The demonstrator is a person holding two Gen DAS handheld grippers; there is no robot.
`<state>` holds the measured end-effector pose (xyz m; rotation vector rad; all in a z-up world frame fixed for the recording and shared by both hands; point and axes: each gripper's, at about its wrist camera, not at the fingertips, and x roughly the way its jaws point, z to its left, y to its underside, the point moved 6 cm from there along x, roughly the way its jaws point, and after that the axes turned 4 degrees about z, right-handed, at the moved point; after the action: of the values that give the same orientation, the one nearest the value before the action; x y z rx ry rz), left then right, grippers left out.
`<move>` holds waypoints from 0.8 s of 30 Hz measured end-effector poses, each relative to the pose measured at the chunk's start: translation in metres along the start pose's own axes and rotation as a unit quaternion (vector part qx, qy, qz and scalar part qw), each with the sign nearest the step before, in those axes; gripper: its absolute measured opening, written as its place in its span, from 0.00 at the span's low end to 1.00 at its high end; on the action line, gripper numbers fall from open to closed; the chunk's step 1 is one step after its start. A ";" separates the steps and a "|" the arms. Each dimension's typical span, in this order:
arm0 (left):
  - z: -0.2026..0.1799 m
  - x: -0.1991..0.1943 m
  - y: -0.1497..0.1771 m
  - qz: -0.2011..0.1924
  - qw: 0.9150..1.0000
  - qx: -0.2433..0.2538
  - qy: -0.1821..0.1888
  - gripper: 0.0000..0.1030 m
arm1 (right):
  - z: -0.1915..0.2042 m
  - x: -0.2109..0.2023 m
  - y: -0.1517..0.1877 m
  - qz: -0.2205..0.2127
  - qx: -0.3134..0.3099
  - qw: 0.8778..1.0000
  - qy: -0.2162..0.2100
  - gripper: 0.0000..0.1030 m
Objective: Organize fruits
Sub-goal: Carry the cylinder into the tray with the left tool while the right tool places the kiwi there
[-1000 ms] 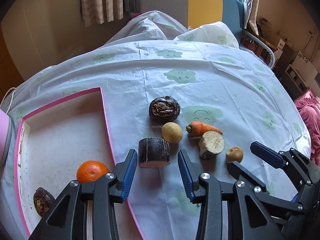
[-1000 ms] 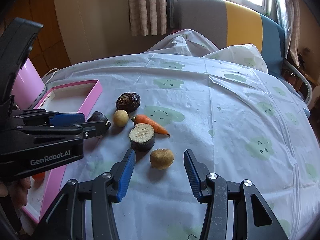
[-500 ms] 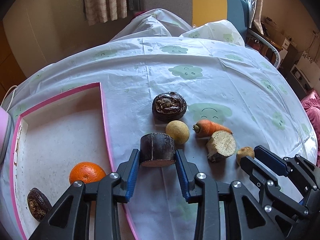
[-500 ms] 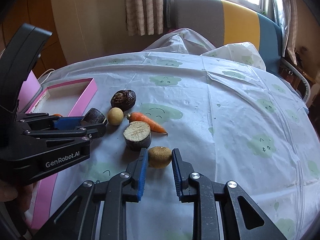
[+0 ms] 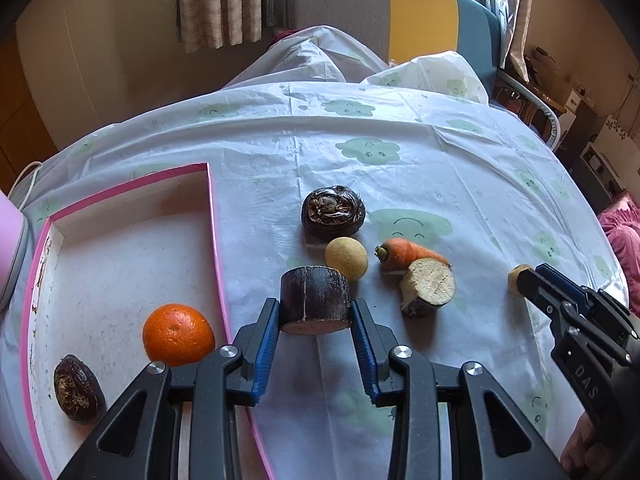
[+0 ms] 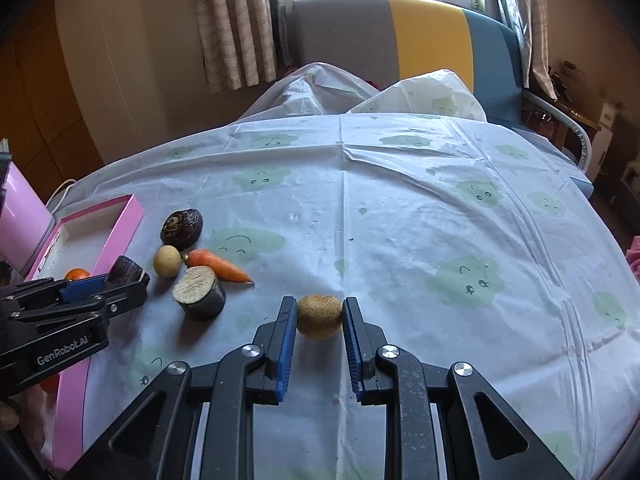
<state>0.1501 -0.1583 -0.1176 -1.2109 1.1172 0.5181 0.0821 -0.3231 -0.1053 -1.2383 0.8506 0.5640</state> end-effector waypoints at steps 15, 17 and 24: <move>0.008 -0.047 0.014 -0.041 0.999 -0.020 0.008 0.35 | -0.025 -0.037 -0.013 -0.038 0.064 0.997 0.000 0.23; 0.010 -0.053 0.017 -0.045 0.999 -0.024 0.008 0.35 | -0.023 -0.041 -0.012 -0.041 0.061 0.997 0.001 0.23; 0.023 -0.073 0.025 -0.061 0.997 -0.039 0.003 0.35 | -0.013 -0.053 -0.011 -0.052 0.041 0.998 0.001 0.23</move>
<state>0.1088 -0.1125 -0.0656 -1.3395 1.0291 0.4688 0.0563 -0.3345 -0.0573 -1.2010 0.7985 0.4411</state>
